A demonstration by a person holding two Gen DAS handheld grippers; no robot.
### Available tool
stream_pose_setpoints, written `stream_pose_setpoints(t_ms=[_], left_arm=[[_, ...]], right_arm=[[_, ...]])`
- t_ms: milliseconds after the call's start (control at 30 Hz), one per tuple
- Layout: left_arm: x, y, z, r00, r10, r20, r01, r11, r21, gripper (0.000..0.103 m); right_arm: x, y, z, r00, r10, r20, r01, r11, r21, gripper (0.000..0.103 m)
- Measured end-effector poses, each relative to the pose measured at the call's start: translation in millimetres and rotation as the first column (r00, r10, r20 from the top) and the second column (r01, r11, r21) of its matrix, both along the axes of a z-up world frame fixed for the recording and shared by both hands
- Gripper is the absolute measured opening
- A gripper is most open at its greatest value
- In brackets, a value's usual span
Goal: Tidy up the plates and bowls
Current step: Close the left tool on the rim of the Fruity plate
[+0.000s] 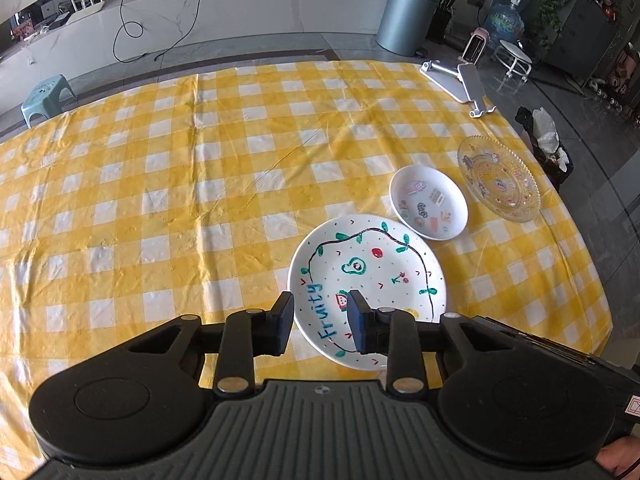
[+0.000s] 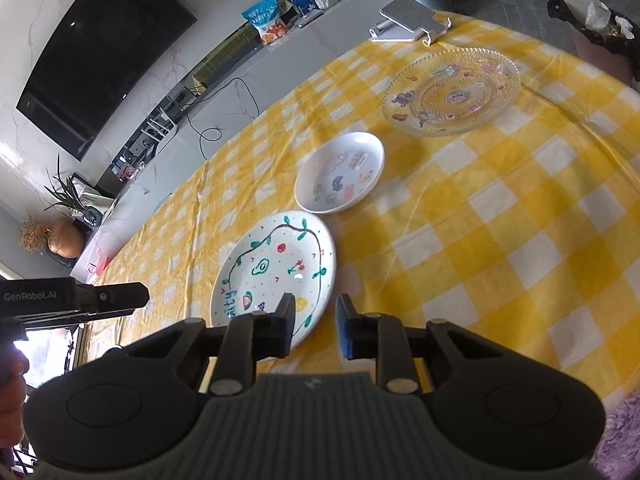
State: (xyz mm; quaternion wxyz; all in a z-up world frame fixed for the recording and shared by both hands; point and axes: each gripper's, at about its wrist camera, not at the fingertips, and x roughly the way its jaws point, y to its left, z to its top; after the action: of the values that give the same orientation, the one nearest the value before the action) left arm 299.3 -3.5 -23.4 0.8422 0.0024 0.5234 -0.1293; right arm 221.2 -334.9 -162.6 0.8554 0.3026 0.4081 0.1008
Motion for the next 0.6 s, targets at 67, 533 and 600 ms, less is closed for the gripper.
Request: stream_pose_setpoints(t_ms=[67,533,600], left_arm=[[13.4,0.6,-9.4,0.999,-0.012,-0.031,0.012,1.0,0.0,0.031],[69.6,8.8,-56.2,0.981,-0.055,-0.184,0.065,0.997,0.048,0.033],[73.0,10.0,-61.0,0.977,-0.056,-0.204,0.064,0.997,0.033,0.033]], right_arm=[[9.1,0.0,-6.8,1.0,0.001,-0.015,-0.001,1.0,0.014,0.019],[49.8,-1.7,-35.7,0.999,-0.007,-0.043,0.012,0.995,0.099,0.013],[50.9,-0.4,-35.5,0.999,-0.003,-0.038,0.007,0.995,0.099,0.012]])
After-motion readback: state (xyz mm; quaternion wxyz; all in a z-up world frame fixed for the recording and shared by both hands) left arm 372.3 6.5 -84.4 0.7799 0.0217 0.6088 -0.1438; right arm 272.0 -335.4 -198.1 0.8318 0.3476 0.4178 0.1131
